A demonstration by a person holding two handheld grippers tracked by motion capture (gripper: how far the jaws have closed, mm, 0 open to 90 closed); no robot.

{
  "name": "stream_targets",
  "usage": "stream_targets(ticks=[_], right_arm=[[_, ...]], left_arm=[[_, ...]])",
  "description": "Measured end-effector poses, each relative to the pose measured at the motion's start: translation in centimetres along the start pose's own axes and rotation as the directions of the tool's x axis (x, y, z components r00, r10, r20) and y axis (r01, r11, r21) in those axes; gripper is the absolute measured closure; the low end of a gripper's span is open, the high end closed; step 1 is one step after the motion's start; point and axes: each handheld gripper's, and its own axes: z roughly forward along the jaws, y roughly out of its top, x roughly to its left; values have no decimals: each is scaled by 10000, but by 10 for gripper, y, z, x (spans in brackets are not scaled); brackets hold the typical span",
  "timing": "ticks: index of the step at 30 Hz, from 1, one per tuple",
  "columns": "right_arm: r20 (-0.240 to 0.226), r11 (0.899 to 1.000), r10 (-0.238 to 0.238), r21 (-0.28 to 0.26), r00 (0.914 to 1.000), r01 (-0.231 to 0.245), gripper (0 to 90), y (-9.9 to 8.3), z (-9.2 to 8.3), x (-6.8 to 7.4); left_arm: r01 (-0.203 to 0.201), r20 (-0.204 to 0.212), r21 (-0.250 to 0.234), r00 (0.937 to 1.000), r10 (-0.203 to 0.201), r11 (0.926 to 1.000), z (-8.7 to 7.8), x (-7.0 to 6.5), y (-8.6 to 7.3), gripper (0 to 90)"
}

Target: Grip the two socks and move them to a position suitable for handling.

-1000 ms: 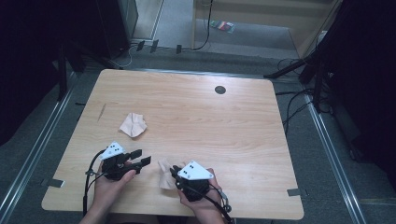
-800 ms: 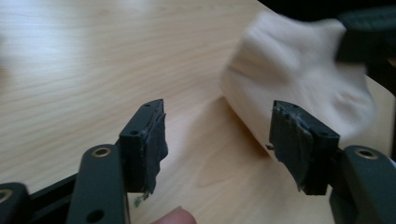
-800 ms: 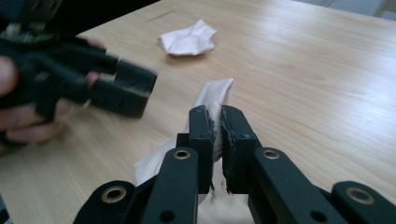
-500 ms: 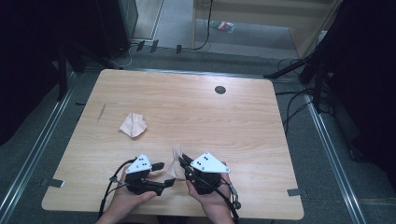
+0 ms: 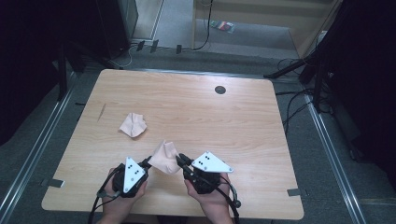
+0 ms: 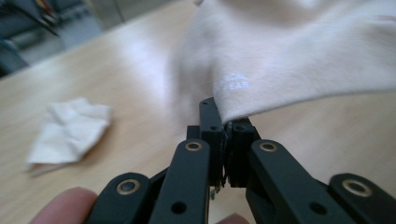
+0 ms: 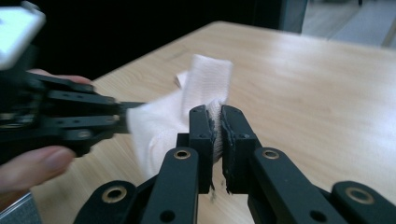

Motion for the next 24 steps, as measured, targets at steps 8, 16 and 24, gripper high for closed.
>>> stream_targets(ticks=[8,16,24], right_arm=[[1126,9847,555,1581,9921,-731,846,-32,8,-49],[2350,9811,1312,1087,9631,-1602,615,-40,-6,-74],[2162,9607,974,2345,9715,-1485,571,-60,9,-62]], left_arm=[[845,2830,883,9532,-1063,9925,24,-7,-15,481],[2863,2247,505,9302,-2902,9568,23,44,-19,466],[3411,1826,1735,9107,-3705,9239,48,52,-25,598]])
